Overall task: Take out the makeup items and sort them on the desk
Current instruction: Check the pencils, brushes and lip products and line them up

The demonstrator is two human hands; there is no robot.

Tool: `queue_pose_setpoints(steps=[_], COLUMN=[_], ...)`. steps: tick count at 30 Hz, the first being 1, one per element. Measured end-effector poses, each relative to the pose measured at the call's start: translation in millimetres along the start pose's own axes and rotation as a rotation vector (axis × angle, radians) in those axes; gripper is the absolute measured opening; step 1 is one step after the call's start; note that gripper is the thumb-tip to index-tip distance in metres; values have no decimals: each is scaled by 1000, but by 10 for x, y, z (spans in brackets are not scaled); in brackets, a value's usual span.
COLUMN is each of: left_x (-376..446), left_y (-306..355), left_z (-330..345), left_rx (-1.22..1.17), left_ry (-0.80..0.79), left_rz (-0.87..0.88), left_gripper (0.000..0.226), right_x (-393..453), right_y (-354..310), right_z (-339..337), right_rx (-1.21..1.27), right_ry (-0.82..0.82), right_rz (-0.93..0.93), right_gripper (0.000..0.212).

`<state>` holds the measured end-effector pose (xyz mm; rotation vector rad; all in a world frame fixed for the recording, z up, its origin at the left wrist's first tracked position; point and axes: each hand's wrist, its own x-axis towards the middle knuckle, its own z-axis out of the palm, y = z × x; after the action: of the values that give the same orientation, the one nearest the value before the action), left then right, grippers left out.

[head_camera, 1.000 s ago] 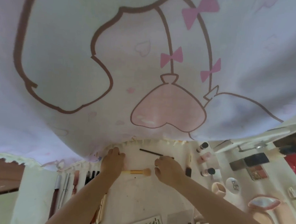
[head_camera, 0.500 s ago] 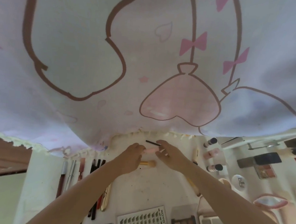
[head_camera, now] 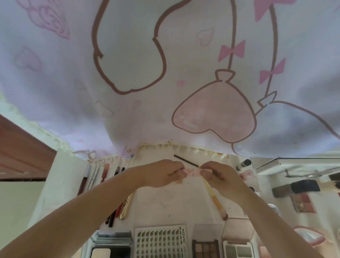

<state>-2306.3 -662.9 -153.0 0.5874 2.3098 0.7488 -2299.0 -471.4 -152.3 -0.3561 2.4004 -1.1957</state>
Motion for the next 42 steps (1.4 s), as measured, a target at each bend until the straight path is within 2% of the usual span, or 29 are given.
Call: queue_pose_setpoints(steps=[4,6,8,9,11,14,16,27,33,42], left_x=[-114,-242,-415,-478,-493,-364,-291,-261,-242,-253], left_y=[73,-72,-213,-237,-163,67,144,283,233,218], left_z=[-21,-111,-215,-247,-247,-105,-18,199,346,506], left_rx=[24,5,-184,-236,-163,-52,-57,-266,-537,-692], left_ry=[8,30,83,104,107,90,100,165,218,244], left_rz=[7,-83,-174,-179,-161,-79,-48,-26,-21,4], left_gripper=[24,29,29,28,26,27,24,16,20,19], right_x=[-145,-244,-366,-395,-389,-317,-296,-417,-424,-441], right_y=[-31,84,197,204,122,-11,-42,25,154,213], right_z=[-53,-247,-525,-614,-601,-369,-289,-181,-83,-30], right_rx=[-78,32,64,13,-37,-17,29,204,347,285], right_ry=[50,235,411,404,321,255,227,175,144,75], right_rz=[-16,100,140,141,115,74,66,86,125,131], right_gripper=[24,26,20,15,11,11,12,20,19,22])
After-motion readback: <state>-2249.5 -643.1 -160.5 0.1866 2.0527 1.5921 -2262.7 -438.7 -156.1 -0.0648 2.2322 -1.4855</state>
